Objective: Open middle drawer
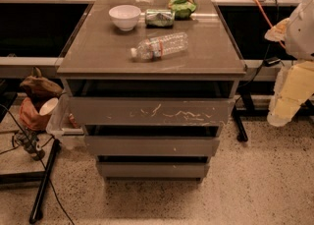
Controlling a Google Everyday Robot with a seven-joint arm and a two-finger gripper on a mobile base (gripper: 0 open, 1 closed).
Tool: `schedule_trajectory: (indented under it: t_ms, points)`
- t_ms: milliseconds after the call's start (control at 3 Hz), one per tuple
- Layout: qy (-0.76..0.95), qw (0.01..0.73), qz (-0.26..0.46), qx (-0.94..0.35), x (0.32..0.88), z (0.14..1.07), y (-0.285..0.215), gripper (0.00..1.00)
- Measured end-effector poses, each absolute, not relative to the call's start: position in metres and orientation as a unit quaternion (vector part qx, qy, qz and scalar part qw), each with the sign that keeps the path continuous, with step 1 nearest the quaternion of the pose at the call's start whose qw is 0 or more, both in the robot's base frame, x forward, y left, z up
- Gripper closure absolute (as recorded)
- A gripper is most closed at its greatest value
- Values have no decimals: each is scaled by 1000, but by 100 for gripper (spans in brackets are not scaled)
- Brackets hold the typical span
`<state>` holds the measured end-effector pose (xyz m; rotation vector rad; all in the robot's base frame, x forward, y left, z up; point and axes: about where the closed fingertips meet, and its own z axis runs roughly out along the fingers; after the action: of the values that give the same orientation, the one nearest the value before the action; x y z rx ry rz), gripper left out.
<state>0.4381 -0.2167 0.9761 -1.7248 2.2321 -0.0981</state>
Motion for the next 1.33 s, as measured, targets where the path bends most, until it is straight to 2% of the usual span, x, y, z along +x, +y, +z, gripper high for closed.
schedule_trajectory:
  t_ms: [667,1333]
  points:
    - [777,184,-29,-601,445,960,-213,0]
    - [743,241,35,-623,483,836,-172,0]
